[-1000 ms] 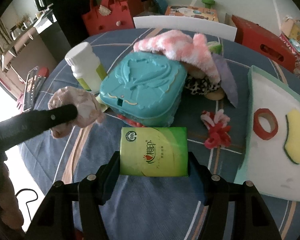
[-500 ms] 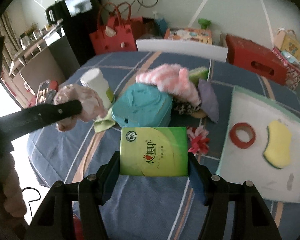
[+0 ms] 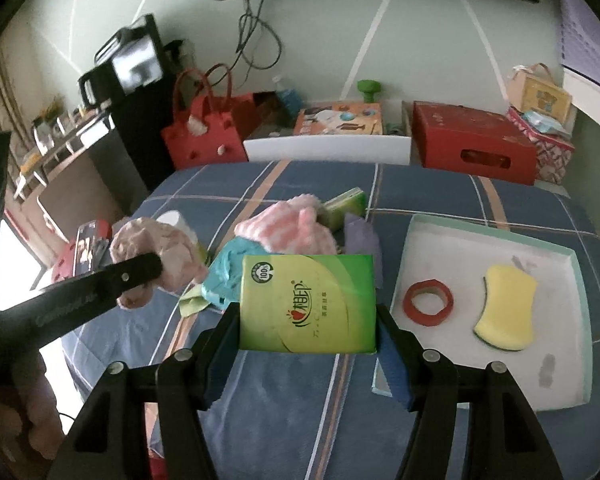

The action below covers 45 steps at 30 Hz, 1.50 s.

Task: Organize soft objects
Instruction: 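Carry scrunchie and tissue pack to the tray and release both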

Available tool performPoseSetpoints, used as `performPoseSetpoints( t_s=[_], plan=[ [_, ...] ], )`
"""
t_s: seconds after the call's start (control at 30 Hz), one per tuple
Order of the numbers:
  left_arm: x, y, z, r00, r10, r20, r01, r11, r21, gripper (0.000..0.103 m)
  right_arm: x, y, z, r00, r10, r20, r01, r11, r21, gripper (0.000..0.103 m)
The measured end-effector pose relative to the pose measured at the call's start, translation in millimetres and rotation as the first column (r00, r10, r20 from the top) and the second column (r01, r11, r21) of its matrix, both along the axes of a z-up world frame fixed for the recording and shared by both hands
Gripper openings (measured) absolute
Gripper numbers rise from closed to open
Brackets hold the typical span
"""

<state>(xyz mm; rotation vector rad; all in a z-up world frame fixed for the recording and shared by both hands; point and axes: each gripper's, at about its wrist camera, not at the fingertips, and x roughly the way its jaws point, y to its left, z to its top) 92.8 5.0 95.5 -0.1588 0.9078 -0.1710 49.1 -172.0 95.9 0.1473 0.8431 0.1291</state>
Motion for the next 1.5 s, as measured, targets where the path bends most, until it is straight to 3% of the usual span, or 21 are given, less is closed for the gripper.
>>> performPoseSetpoints(
  t_s=[0.4,0.67,1.0,1.1,1.5],
  plan=[
    [-2,-20,9,0.999,-0.047,0.007,0.047,0.999,-0.001,0.016,0,-30,-1,0.994,-0.113,0.0,0.113,0.993,-0.015,0.067],
    [9,-41,7,0.994,-0.105,-0.016,0.105,0.994,-0.032,0.016,3,-58,-12,0.977,-0.203,-0.061,0.198,0.978,-0.072,0.067],
    [30,-111,3,0.952,-0.294,-0.083,0.288,0.955,-0.071,0.016,11,-133,-4,0.909,-0.391,-0.143,0.383,0.92,-0.081,0.067],
    [34,-136,-3,0.934,-0.341,-0.104,0.338,0.94,-0.047,0.016,13,-155,-4,0.888,-0.435,-0.148,0.427,0.9,-0.084,0.067],
    [61,-210,-19,0.892,-0.442,-0.098,0.444,0.896,0.001,0.016,12,-245,-46,0.776,-0.597,-0.204,0.593,0.801,-0.088,0.067]
  ],
)
